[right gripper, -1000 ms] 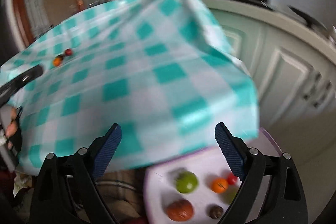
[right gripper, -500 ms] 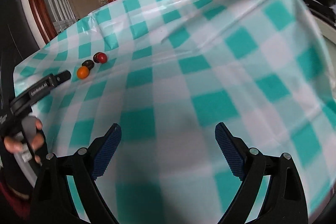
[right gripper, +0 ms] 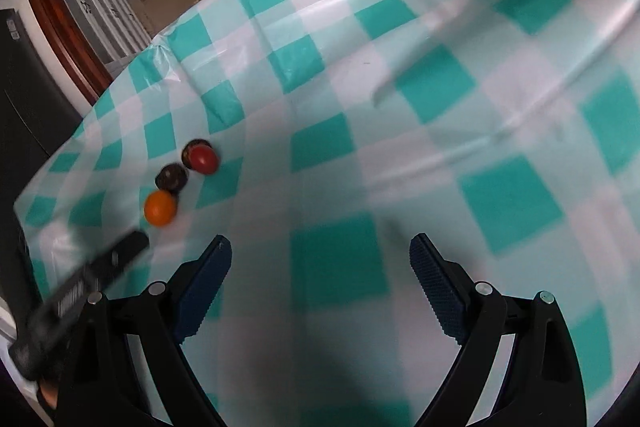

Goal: Organize fruits
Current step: 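Grasp the red tomato with the right tool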

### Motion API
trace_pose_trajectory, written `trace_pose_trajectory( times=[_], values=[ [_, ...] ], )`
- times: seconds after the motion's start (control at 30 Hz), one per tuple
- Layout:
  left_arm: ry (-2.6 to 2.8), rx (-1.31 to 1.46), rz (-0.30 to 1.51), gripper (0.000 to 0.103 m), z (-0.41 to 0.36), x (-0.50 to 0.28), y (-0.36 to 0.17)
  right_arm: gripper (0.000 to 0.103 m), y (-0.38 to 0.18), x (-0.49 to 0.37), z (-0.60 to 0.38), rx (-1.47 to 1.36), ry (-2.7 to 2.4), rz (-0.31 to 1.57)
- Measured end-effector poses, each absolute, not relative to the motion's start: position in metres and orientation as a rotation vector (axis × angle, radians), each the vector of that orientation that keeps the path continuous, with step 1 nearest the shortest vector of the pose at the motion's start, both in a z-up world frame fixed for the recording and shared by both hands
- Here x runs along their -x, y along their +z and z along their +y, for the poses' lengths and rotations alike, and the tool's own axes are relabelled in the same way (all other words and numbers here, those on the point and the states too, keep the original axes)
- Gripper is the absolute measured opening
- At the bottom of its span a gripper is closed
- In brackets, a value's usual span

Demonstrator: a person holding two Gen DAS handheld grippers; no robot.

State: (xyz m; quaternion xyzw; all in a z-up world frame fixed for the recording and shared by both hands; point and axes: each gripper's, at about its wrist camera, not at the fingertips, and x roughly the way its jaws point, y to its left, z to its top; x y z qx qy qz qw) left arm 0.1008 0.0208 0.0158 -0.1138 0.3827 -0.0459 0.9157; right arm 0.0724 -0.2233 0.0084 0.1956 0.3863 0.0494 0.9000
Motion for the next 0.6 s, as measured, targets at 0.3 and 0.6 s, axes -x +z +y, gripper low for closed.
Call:
trace_pose_trajectory(
  times=[0.3,0.6],
  values=[
    [0.120,0.326,0.757,0.101,0.057,-0.095,0.014,0.085,0.012,-0.160,-0.159,-0.219,0.265,0.826],
    [0.186,0.434,0.745,0.101,0.079,-0.091,0.010,0.067,0.008,-0.206,-0.099,-0.033,0.342,0.878]
  ],
)
